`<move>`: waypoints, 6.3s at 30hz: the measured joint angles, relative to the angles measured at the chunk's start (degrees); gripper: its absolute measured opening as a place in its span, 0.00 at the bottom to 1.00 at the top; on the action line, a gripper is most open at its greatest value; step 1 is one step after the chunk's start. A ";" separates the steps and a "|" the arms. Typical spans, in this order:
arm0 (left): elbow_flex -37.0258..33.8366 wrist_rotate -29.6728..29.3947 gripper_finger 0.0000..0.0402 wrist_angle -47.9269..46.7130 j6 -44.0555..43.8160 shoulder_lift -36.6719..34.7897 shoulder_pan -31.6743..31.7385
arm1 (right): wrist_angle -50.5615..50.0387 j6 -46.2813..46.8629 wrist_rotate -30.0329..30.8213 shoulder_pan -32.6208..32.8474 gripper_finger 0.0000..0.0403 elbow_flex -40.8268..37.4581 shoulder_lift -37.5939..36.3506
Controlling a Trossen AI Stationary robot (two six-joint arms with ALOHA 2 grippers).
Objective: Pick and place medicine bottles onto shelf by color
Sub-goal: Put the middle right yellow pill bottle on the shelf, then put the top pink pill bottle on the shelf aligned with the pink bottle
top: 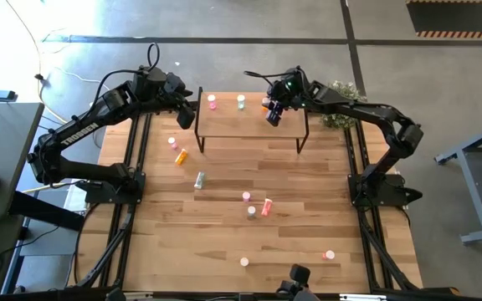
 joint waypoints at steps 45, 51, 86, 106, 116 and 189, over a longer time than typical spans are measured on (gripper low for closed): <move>0.00 0.00 0.48 -7.05 -0.04 0.00 0.02 | 2.71 1.91 2.60 -0.39 0.44 -0.02 -3.28; 0.00 -1.18 0.48 -11.31 -0.01 0.00 0.13 | 3.27 3.93 2.91 -0.34 0.44 -0.02 -5.22; -18.37 -0.85 0.48 -26.71 14.85 -0.61 1.25 | -5.77 16.75 7.67 13.23 0.44 -0.02 -16.22; -26.24 0.67 0.48 -18.15 23.47 -3.91 3.79 | -7.54 5.55 15.53 8.61 0.44 -0.02 -23.08; -28.57 0.38 0.48 -10.83 19.64 -2.45 8.76 | -7.84 4.10 15.44 4.77 0.44 -0.02 -26.25; -28.55 0.22 0.39 -5.76 -2.97 14.01 15.26 | -8.81 4.60 14.38 1.49 0.44 -0.02 -25.99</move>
